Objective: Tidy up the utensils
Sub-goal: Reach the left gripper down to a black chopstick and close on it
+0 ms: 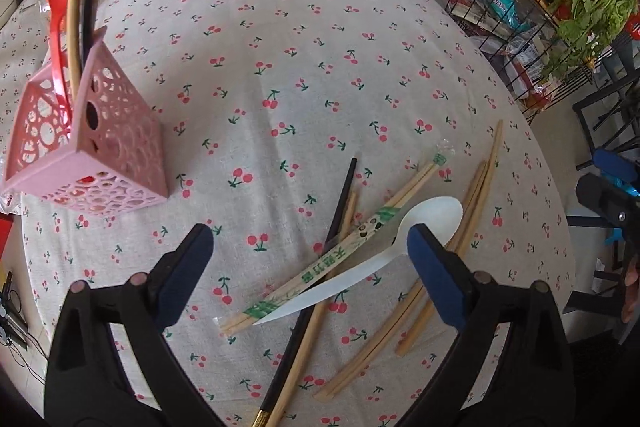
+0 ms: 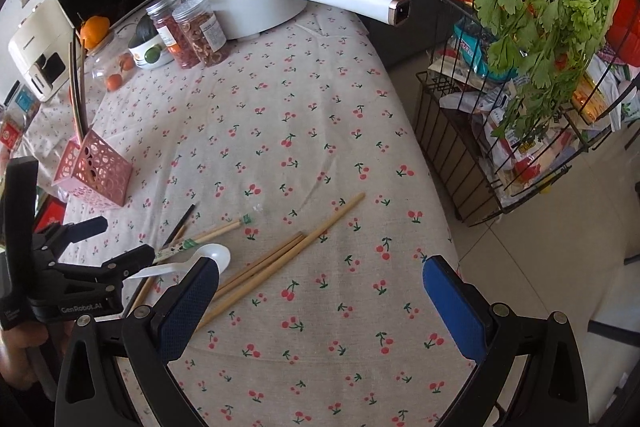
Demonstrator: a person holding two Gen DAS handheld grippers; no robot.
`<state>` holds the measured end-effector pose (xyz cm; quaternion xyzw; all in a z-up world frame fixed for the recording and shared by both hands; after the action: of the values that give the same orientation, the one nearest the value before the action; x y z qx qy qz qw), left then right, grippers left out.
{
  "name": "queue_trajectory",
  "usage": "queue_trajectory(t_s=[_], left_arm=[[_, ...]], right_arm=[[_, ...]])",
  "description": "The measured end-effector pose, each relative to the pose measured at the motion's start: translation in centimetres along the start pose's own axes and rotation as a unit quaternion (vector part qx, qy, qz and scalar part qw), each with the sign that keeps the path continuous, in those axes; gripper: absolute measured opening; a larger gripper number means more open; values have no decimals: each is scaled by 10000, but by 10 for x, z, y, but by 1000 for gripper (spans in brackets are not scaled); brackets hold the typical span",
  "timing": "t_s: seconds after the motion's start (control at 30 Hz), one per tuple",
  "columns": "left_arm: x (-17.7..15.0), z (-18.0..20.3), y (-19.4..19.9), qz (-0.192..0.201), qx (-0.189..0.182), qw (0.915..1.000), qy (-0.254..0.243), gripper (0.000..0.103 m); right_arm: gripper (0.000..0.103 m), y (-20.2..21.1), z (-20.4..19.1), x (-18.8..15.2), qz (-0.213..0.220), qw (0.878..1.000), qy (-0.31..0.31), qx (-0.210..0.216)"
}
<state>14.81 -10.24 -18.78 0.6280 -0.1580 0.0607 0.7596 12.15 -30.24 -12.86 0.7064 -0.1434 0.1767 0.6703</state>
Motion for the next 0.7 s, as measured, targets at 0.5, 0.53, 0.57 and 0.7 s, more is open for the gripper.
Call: queue_trajectory(t_s=[0.5,0.53,0.57,0.7], left_arm=[[23,25,-39,-225,141,9996,-115,17],[23,25,-40,-210,328,9991,-190,12],[23,23,-40,-206,428,9987,-210,10],[24,10,-38,-203,591,9980,-75,9]], right_arm=[[103,-12,23,3,-174,9978,-575,267],[103,-12,23,2,-181,9977,-597,268],[103,-13,24,2,-186,9976,-613,271],[103,-14,25,2,-202,9974,-641,270]])
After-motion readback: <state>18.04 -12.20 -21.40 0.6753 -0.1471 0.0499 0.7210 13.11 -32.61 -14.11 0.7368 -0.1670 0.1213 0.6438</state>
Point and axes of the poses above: each gripper's, at about its wrist camera, not at the fingertips, and y roughly against the way its jaws point, z to its right, x to its top, the point moved 4 cm from there along -y, roughly the way its jaws point, and after that the axes turned 6 degrees about y, right-handed, at the moved point
